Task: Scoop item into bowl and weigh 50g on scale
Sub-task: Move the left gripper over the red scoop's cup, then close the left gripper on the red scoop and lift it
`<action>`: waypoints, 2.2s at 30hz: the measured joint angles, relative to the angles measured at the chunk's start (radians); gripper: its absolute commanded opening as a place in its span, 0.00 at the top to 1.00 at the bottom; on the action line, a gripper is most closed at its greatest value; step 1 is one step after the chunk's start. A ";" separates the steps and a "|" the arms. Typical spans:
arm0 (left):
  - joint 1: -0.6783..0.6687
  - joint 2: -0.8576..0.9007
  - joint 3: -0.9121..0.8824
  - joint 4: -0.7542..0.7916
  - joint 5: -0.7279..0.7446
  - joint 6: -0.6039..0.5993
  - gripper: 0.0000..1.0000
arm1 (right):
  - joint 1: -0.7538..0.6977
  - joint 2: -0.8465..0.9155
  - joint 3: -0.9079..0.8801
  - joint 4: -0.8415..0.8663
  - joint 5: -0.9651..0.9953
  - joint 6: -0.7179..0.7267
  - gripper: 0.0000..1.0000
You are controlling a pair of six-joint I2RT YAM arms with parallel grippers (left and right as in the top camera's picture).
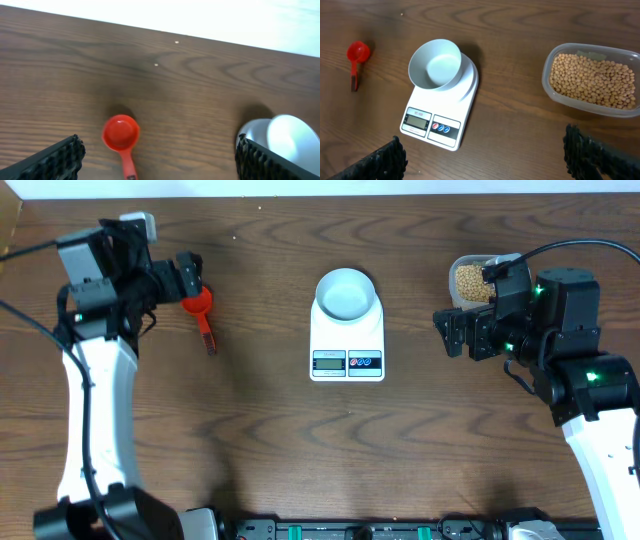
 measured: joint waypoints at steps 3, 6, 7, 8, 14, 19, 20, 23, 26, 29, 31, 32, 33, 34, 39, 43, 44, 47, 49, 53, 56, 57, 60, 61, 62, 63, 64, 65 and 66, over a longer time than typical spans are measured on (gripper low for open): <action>0.000 0.069 0.069 -0.012 -0.032 -0.010 0.06 | 0.000 0.000 0.000 0.000 -0.004 0.000 0.01; 0.000 0.140 0.129 -0.017 -0.060 -0.031 0.12 | 0.000 0.000 0.000 -0.006 -0.006 0.000 0.01; 0.000 0.160 0.141 -0.019 -0.069 -0.035 0.12 | 0.000 0.000 0.000 -0.006 -0.006 0.000 0.01; 0.000 0.181 0.151 -0.024 -0.083 -0.045 0.13 | 0.000 0.000 0.000 -0.011 -0.006 0.000 0.01; 0.002 0.288 0.162 -0.062 -0.142 -0.084 0.23 | 0.000 0.003 0.000 -0.025 -0.006 0.000 0.01; 0.005 0.353 0.162 -0.085 -0.161 -0.090 0.29 | 0.000 0.037 0.001 -0.027 -0.007 0.000 0.01; 0.005 0.366 0.162 -0.088 -0.164 -0.091 0.30 | 0.000 0.047 0.001 -0.027 -0.007 0.000 0.01; 0.005 0.413 0.162 -0.087 -0.169 -0.097 0.33 | 0.000 0.082 0.001 -0.032 -0.008 0.000 0.01; 0.005 0.450 0.162 -0.087 -0.172 -0.099 0.34 | 0.000 0.103 0.001 -0.037 -0.010 0.000 0.01; 0.005 0.488 0.162 -0.085 -0.185 -0.101 0.36 | 0.000 0.121 0.001 -0.038 -0.016 0.000 0.01; 0.005 0.509 0.162 -0.084 -0.195 -0.101 0.36 | 0.000 0.133 0.001 -0.038 -0.023 0.000 0.01; 0.005 0.519 0.162 -0.084 -0.198 -0.101 0.37 | 0.000 0.138 0.001 -0.039 -0.027 0.000 0.01; 0.005 0.528 0.162 -0.082 -0.201 -0.101 0.37 | 0.000 0.143 0.001 -0.039 -0.031 0.000 0.01; 0.005 0.537 0.162 -0.079 -0.204 -0.101 0.38 | 0.000 0.145 0.001 -0.039 -0.032 0.000 0.01; 0.005 0.574 0.162 -0.057 -0.214 -0.101 0.44 | 0.000 0.153 0.001 -0.039 -0.037 0.001 0.02; 0.005 0.594 0.162 -0.037 -0.217 -0.102 0.48 | 0.000 0.153 0.001 -0.039 -0.037 0.001 0.02; 0.005 0.596 0.162 -0.031 -0.217 -0.102 0.48 | 0.000 0.153 0.001 -0.039 -0.037 0.001 0.02; 0.005 0.605 0.162 -0.014 -0.217 -0.103 0.49 | 0.000 0.153 0.001 -0.039 -0.037 0.001 0.02; 0.005 0.612 0.162 -0.009 -0.217 -0.103 0.51 | 0.000 0.153 0.001 -0.039 -0.037 0.000 0.01; 0.005 0.632 0.162 0.000 -0.217 -0.104 0.55 | 0.000 0.153 0.001 -0.039 -0.037 0.001 0.01; 0.005 0.637 0.162 0.016 -0.217 -0.104 0.60 | 0.000 0.153 0.001 -0.039 -0.037 0.001 0.01; 0.005 0.637 0.162 0.020 -0.217 -0.104 0.62 | 0.000 0.153 0.001 -0.039 -0.037 0.001 0.01; 0.005 0.637 0.162 0.028 -0.217 -0.105 0.68 | 0.000 0.153 0.001 -0.039 -0.037 0.006 0.01; 0.005 0.637 0.162 0.028 -0.217 -0.104 0.70 | 0.000 0.153 0.001 -0.039 -0.037 0.009 0.01; 0.005 0.637 0.162 0.029 -0.217 -0.104 0.72 | 0.000 0.153 0.001 -0.039 -0.037 0.012 0.01; 0.005 0.637 0.162 0.029 -0.217 -0.103 0.74 | 0.000 0.153 0.001 -0.039 -0.037 0.015 0.01; 0.005 0.637 0.162 0.029 -0.217 -0.105 0.77 | 0.000 0.153 0.001 -0.039 -0.037 0.016 0.01; 0.005 0.637 0.162 0.029 -0.217 -0.106 0.79 | 0.000 0.153 0.001 -0.039 -0.037 0.017 0.01; 0.005 0.637 0.162 0.029 -0.217 -0.105 0.81 | 0.000 0.153 0.001 -0.039 -0.037 0.019 0.01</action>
